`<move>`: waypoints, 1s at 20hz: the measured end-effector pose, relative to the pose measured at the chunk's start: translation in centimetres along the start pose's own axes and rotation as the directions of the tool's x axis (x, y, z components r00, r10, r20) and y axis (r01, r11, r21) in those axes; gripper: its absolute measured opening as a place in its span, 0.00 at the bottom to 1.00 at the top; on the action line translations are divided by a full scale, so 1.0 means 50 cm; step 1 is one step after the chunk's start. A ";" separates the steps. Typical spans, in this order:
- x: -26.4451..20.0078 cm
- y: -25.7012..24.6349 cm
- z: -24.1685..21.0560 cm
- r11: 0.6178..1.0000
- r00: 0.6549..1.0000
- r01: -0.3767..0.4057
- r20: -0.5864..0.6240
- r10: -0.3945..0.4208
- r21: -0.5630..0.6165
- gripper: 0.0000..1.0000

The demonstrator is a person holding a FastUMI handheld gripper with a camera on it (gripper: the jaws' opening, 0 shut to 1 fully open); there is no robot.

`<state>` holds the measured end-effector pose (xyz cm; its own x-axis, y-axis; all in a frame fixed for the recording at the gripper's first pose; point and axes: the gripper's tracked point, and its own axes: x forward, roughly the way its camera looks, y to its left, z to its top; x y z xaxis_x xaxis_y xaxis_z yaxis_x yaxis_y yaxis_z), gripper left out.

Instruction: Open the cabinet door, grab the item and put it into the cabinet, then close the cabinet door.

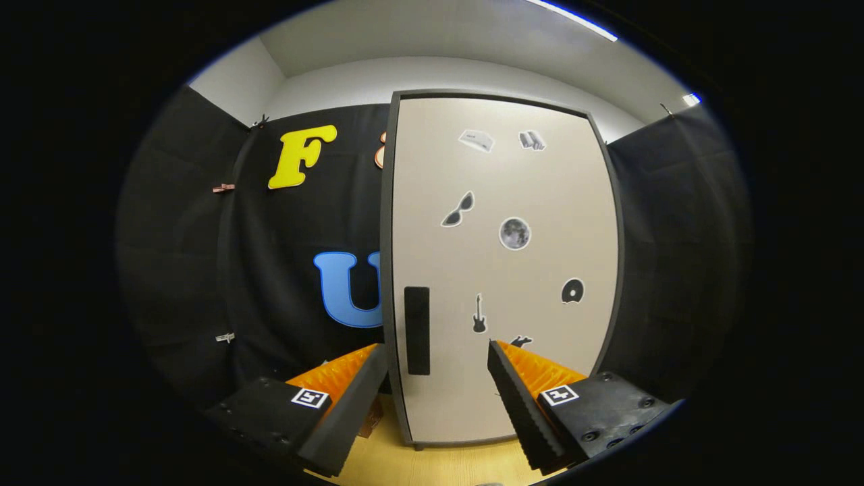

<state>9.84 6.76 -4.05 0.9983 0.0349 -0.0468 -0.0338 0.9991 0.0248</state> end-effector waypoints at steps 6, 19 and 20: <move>0.092 0.018 -0.016 1.000 1.000 0.008 0.006 -0.008 0.007 0.98; 0.224 0.031 -0.085 0.999 0.999 0.046 -0.018 -0.046 -0.014 0.67; 0.229 0.031 -0.085 0.999 0.999 0.048 -0.016 -0.048 -0.011 0.56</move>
<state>21.00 8.83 -8.79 0.9979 -0.0126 -0.0642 0.0133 0.9998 0.0111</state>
